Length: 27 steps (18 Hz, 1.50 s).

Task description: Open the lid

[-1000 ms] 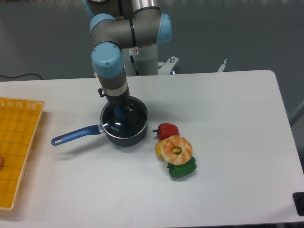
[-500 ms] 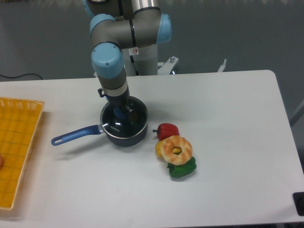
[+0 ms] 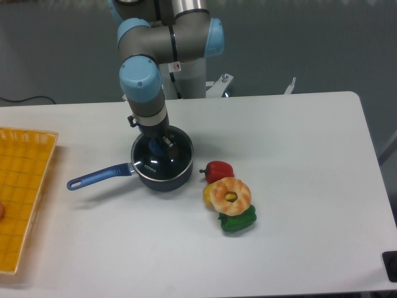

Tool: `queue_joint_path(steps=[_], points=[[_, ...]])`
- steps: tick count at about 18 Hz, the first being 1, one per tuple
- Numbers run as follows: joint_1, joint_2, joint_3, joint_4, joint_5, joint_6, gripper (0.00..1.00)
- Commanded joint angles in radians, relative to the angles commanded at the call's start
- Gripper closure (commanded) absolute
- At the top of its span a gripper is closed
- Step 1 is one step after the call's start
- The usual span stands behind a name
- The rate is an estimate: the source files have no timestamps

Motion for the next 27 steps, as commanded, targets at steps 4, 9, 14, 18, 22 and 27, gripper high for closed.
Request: queue_joint_path(steps=[4,9,14,18,22,27], points=[[-0.003,0.000,0.002,0.000,0.000,0.000,0.28],[-0.002,0.000,0.003,0.000,-0.002,0.002,0.29],[0.000,0.002,0.005,0.000,-0.002,0.005,0.31],[0.000,0.003,0.006,0.000,-0.002,0.005,0.33],[0.002,0.006,0.011,0.000,-0.002,0.005,0.33],[0.005,0.014,0.018,-0.008,0.002,0.005,0.33]])
